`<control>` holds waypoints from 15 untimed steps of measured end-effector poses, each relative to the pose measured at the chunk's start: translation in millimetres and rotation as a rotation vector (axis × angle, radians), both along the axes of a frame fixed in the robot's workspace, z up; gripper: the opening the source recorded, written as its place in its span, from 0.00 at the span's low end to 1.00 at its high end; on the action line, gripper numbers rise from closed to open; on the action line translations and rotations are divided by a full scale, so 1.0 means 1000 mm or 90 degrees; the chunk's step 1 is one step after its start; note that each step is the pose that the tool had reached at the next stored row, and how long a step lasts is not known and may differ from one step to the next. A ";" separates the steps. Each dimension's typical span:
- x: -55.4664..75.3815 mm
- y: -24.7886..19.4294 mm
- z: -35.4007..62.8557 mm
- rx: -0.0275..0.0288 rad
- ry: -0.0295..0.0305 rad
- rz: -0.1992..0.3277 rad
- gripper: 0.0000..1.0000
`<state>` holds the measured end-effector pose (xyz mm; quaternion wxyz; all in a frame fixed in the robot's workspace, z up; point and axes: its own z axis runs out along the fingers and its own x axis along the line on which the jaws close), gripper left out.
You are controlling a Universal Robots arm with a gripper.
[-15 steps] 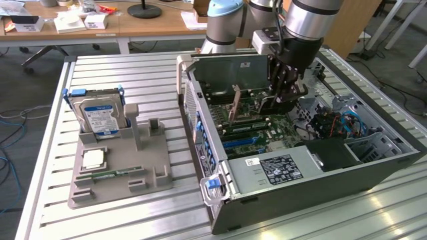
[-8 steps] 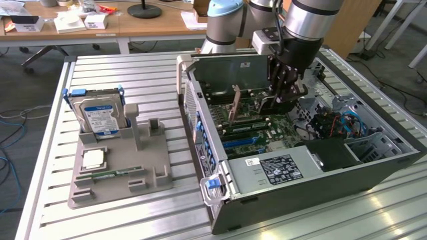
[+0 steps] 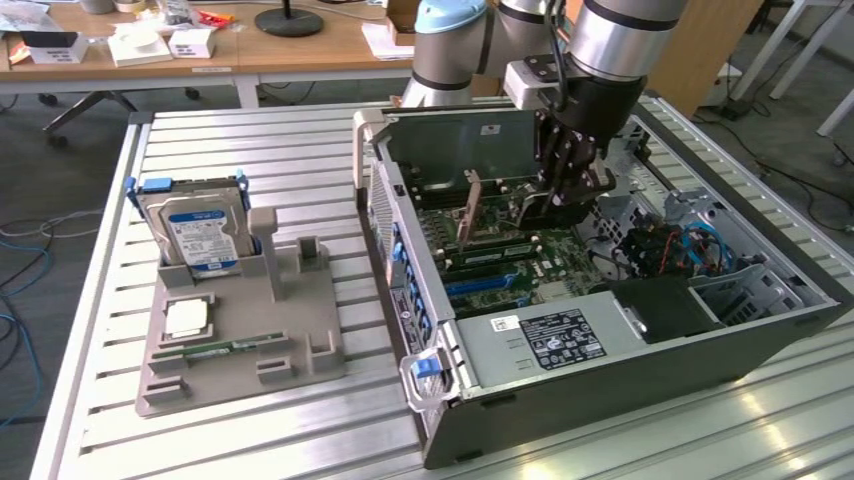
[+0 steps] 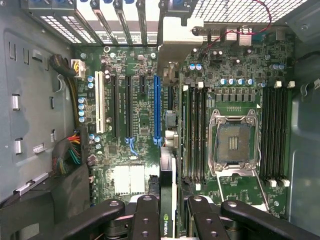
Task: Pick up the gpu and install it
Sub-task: 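Insert the gpu into the slot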
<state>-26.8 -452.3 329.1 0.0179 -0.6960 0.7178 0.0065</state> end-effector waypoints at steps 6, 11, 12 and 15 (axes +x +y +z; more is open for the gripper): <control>-0.003 0.0000 0.0000 0.0000 0.0000 0.000 0.27; -0.005 0.0000 0.0000 0.0000 0.0000 0.000 0.27; -0.005 0.0000 0.0000 0.0000 0.0000 0.000 0.27; -0.005 0.0000 -0.0015 0.0001 0.0000 0.000 0.27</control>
